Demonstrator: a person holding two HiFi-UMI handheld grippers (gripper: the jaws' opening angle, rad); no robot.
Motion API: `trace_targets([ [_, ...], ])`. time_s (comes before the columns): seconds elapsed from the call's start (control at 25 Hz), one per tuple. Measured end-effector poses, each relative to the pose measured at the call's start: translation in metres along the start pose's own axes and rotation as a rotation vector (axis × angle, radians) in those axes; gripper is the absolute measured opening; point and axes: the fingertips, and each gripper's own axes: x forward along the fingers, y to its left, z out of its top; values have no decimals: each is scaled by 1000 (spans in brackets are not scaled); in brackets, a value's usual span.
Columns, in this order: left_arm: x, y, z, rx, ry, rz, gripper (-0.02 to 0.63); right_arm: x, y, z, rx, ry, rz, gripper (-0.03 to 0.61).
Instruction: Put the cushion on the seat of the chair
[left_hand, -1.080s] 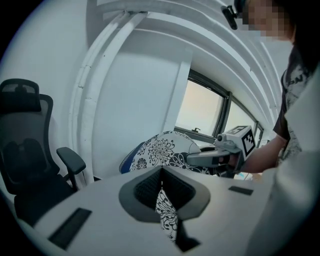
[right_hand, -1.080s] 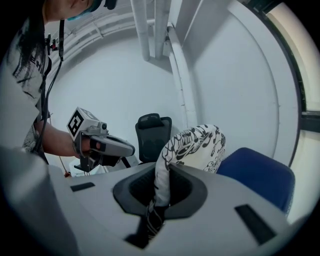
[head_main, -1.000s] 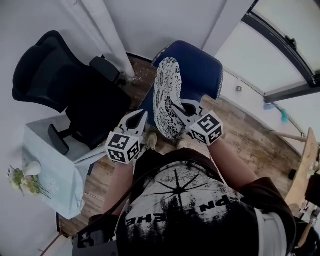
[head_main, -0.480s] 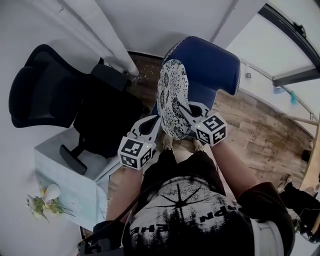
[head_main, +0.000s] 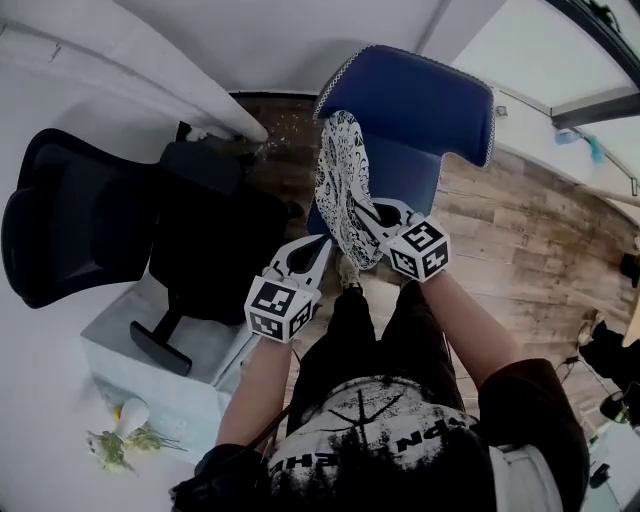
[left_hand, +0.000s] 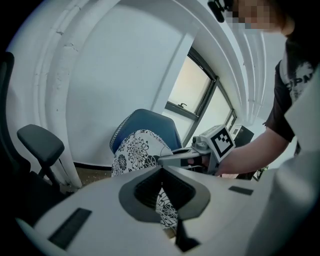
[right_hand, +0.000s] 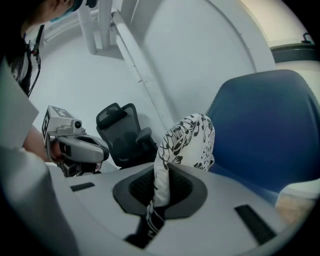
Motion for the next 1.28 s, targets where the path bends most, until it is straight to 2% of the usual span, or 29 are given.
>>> trace_targets([
  [0.24, 26, -5, -7, 0, 30, -39, 15, -17, -41, -23, 130, -32, -89, 28],
  [0.64, 90, -24, -25, 17, 92, -95, 15, -57, -133, -107, 251, 27, -266, 28],
  [0.84, 122, -41, -33, 14, 123, -119, 15, -64, -171, -153, 323, 84, -308, 28],
  [1.28, 200, -56, -72, 4, 197, -143, 15, -54, -252, -236, 374, 189, -397, 28],
])
